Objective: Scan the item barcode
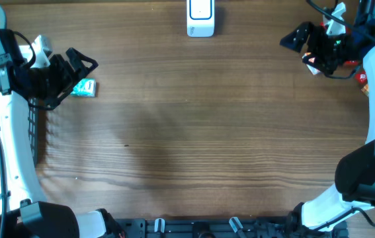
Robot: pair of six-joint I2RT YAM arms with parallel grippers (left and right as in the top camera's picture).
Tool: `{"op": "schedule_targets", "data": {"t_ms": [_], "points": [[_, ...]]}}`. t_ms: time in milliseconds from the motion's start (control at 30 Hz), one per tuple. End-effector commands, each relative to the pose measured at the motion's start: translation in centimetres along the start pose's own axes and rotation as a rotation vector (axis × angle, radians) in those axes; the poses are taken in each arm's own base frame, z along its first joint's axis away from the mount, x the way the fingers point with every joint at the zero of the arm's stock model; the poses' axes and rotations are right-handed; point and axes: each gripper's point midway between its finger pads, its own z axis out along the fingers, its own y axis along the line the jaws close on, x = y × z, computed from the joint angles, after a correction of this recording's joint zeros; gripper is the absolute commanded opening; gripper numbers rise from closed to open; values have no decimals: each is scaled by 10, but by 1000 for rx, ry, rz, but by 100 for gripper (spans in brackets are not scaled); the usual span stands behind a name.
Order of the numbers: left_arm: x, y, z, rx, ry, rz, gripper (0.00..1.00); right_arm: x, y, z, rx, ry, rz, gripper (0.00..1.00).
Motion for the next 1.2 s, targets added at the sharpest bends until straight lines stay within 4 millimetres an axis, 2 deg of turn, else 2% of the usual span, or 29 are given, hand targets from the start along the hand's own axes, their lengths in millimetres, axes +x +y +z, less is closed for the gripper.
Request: {"op": "schedule_targets", "data": {"t_ms": [0, 100, 200, 300, 367, 467, 567, 733, 767, 900, 1167], "points": [[-3, -5, -6, 13, -16, 5, 100, -12, -14, 3, 72, -55, 108, 100], [4, -21, -3, 83, 17, 45, 100, -27, -26, 0, 144, -130, 158, 100], [18, -33, 6, 88, 58, 171, 100, -38, -37, -3, 203, -188, 200, 100], [32, -34, 22, 4, 87, 237, 100, -43, -44, -6, 245, -223, 218, 100], [31, -15, 30, -181, 50, 218, 100, -43, -45, -6, 248, -224, 218, 100], [14, 23, 23, -493, -100, 78, 100, -43, -45, -6, 248, -224, 218, 100], [2, 39, 20, -628, -211, 39, 100, -43, -45, -6, 248, -224, 218, 100], [-13, 42, 44, -614, -273, 51, 100, -43, -45, -6, 248, -224, 218, 100], [-17, 44, 54, -611, -274, 73, 100, -43, -45, -6, 248, -224, 218, 100], [-21, 49, 70, -618, -263, 72, 100, -43, -45, -6, 248, -224, 218, 100], [-26, 77, 122, -701, -159, 208, 100, -43, -45, -7, 247, -224, 218, 100]]}}
